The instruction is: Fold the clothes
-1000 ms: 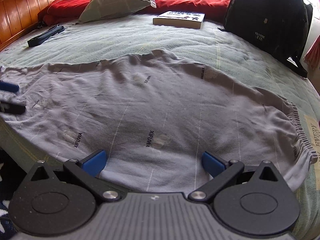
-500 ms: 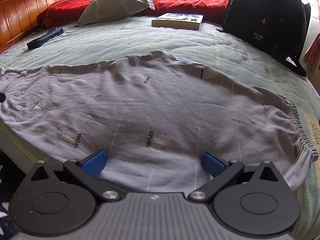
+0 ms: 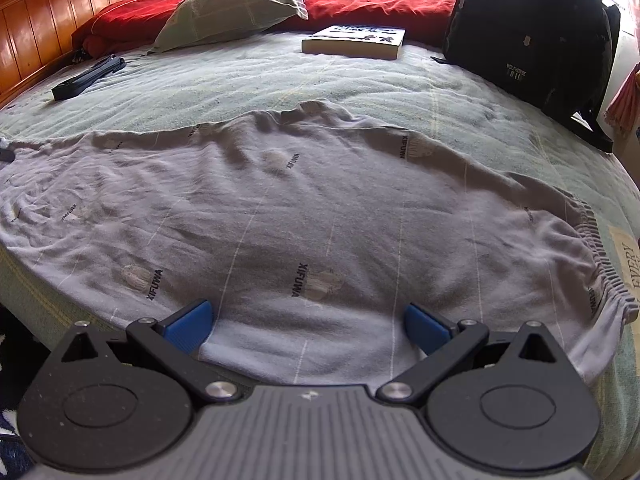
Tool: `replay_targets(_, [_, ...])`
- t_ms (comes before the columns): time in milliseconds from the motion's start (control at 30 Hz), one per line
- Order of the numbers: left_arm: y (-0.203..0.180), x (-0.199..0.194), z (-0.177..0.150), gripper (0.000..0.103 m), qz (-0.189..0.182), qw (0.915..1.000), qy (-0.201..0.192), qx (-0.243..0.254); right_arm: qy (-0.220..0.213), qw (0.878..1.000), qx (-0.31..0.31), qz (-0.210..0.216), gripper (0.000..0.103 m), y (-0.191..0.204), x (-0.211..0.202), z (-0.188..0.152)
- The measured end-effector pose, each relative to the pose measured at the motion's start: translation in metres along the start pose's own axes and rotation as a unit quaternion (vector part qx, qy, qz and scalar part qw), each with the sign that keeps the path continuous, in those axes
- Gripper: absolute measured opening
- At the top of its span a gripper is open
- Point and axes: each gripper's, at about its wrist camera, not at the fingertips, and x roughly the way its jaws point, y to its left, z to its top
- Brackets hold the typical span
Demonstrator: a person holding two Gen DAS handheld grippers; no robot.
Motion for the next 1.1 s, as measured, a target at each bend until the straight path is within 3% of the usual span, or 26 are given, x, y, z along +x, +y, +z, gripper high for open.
replay_targets(67, [0.010, -0.006, 0.002, 0.102, 0.002, 0.9999, -0.002, -0.010, -0.001, 1.000, 0.000, 0.000, 0.103, 0.000, 0.001, 0.000])
replay_targets(200, [0.002, -0.015, 0.009, 0.102, -0.083, 0.9964, -0.013, -0.015, -0.002, 1.000, 0.004, -0.004, 0.103, 0.001, 0.001, 0.000])
replay_targets(300, [-0.018, -0.010, 0.009, 0.102, -0.111, 0.9937, -0.008, 0.010, -0.001, 1.000, 0.004, -0.007, 0.103, 0.001, 0.002, 0.000])
replay_targets(533, [-0.013, -0.004, -0.009, 0.102, -0.111, 0.9937, -0.011, 0.013, 0.000, 1.000, 0.004, -0.013, 0.103, 0.003, 0.002, 0.001])
replay_targets(700, [0.008, -0.016, 0.005, 0.102, -0.114, 0.9927, -0.041, -0.002, 0.001, 1.000, 0.007, -0.014, 0.103, 0.003, 0.002, 0.002])
replay_targets(867, [0.040, 0.009, 0.021, 0.102, -0.100, 0.9929, -0.036, -0.053, -0.005, 1.000, 0.011, -0.019, 0.103, 0.005, 0.002, -0.001])
replay_targets(1100, [0.062, -0.002, 0.029, 0.101, -0.073, 0.9926, -0.052, -0.082, -0.006, 1.000, 0.012, -0.017, 0.103, 0.004, 0.003, 0.000])
